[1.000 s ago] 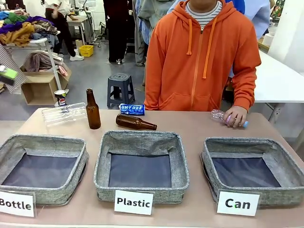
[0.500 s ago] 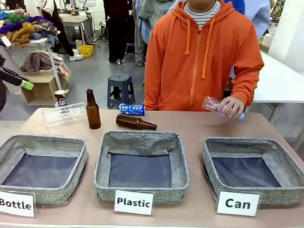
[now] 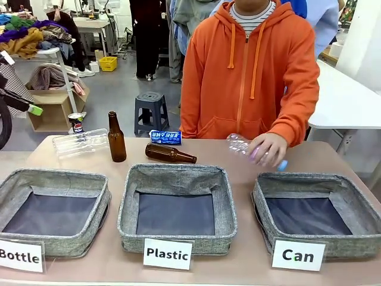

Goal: Sort the can waste into the basket.
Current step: Pick up the can waste from the table and place it in the right Fabric basket.

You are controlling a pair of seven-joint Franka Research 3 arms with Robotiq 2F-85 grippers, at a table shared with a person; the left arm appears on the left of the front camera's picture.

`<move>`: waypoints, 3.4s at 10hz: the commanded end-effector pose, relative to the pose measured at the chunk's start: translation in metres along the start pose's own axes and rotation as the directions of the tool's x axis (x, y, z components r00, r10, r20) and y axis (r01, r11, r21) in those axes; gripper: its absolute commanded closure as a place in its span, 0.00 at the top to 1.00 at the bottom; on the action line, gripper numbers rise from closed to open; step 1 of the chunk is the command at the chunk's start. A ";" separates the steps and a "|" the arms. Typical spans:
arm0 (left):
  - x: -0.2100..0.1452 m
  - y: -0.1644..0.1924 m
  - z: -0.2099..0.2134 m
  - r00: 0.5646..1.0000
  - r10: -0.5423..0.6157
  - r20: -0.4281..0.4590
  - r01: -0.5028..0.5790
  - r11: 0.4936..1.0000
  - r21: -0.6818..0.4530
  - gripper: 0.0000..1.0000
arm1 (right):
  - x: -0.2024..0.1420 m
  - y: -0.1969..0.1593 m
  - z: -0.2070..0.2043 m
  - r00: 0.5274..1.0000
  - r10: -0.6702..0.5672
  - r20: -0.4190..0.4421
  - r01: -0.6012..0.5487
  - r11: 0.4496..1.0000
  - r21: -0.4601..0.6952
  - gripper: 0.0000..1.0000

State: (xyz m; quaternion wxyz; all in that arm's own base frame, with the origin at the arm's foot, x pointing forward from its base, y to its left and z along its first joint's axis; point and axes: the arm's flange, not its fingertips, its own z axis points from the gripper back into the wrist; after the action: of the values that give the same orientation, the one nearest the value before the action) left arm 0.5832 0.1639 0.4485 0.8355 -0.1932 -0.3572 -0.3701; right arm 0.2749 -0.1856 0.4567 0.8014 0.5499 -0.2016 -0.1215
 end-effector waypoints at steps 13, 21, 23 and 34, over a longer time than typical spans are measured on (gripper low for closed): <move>-0.017 0.146 -0.119 0.939 -0.257 0.229 0.304 0.932 -0.199 1.00 | 0.003 0.001 0.000 1.000 0.028 0.012 -0.029 0.999 0.023 1.00; -0.018 0.154 -0.172 0.963 -0.242 0.121 0.267 0.917 -0.295 1.00 | 0.003 0.001 0.000 1.000 0.028 0.012 -0.029 0.999 0.023 1.00; -0.016 0.152 -0.182 0.961 -0.250 0.115 0.274 0.908 -0.317 1.00 | 0.003 0.001 0.000 1.000 0.028 0.012 -0.029 0.999 0.023 1.00; -0.011 0.148 -0.205 0.956 -0.278 0.095 0.294 0.899 -0.324 0.00 | 0.003 0.001 0.000 1.000 0.028 0.012 -0.029 0.999 0.023 1.00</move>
State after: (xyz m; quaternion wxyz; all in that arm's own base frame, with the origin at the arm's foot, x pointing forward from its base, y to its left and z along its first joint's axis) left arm 0.7726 0.1420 0.2896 0.7121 -0.2882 -0.3457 -0.5389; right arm 0.2749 -0.1855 0.4562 0.8014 0.5502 -0.2017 -0.1200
